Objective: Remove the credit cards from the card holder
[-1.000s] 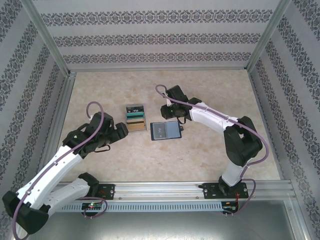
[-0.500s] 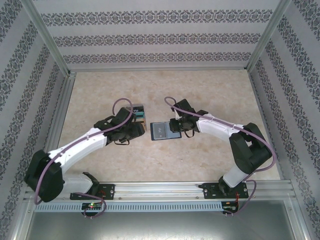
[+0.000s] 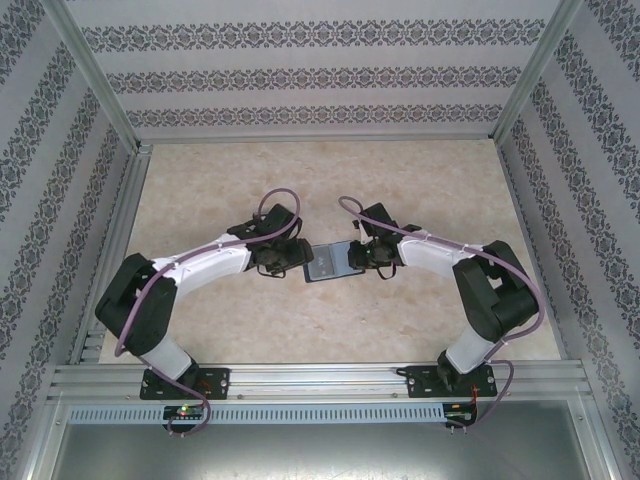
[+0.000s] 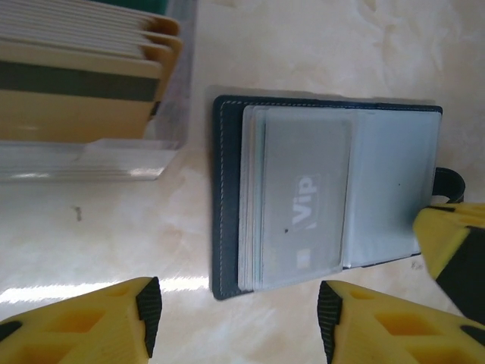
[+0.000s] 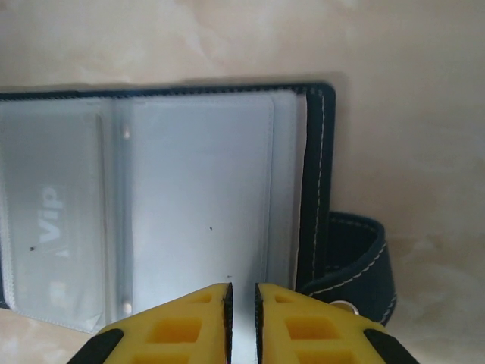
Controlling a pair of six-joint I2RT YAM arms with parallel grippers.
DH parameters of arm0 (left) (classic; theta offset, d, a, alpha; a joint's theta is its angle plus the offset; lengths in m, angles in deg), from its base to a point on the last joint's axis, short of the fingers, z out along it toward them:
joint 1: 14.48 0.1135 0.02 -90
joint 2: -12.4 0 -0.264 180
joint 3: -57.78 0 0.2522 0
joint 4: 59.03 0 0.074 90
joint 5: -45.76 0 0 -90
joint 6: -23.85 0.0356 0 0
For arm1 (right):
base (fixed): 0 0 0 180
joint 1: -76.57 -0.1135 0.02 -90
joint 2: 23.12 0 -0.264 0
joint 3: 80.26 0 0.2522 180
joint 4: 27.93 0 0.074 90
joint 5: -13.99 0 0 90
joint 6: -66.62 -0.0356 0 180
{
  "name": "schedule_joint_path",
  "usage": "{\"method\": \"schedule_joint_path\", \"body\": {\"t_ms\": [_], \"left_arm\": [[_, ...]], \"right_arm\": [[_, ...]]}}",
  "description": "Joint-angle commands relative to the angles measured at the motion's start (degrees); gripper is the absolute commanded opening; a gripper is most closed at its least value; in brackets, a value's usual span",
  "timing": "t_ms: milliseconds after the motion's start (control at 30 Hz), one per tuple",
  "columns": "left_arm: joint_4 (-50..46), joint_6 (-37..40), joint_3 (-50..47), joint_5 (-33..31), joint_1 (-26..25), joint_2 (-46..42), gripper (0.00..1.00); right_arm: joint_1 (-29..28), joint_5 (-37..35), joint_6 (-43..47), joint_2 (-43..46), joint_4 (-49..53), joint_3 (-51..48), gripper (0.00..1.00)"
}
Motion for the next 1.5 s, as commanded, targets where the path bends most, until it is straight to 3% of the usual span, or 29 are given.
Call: {"method": "schedule_joint_path", "body": {"t_ms": [0,467,700,967,1167,1333,1467], "left_arm": [[2.27,1.34,2.82,1.89,-0.97,2.79,0.57],[3.77,1.79,6.04,4.93,-1.41,10.04,0.48],[4.23,1.72,6.22,5.29,-1.5,10.18,0.45],[3.52,2.32,6.14,5.07,-1.49,9.06,0.45],[3.87,2.28,6.51,5.64,-1.76,9.7,0.46],[4.2,2.18,6.73,5.79,-1.98,10.22,0.45],[4.23,2.23,7.0,5.82,-2.03,10.66,0.45]], "right_arm": [[-0.23,-0.83,-1.89,-1.33,-0.75,-1.7,0.19],[-3.19,0.33,-5.98,-2.04,-3.06,-3.61,0.18],[-3.21,-1.67,-4.47,1.51,0.64,-2.36,0.19],[0.77,-3.84,-3.6,10.92,4.25,-3.46,0.37],[2.92,3.05,-3.01,5.85,1.09,-3.26,0.36],[2.98,2.74,-3.33,1.27,-0.67,-2.4,0.35],[2.9,2.56,-3.26,-0.86,-1.14,-2.62,0.28]]}}
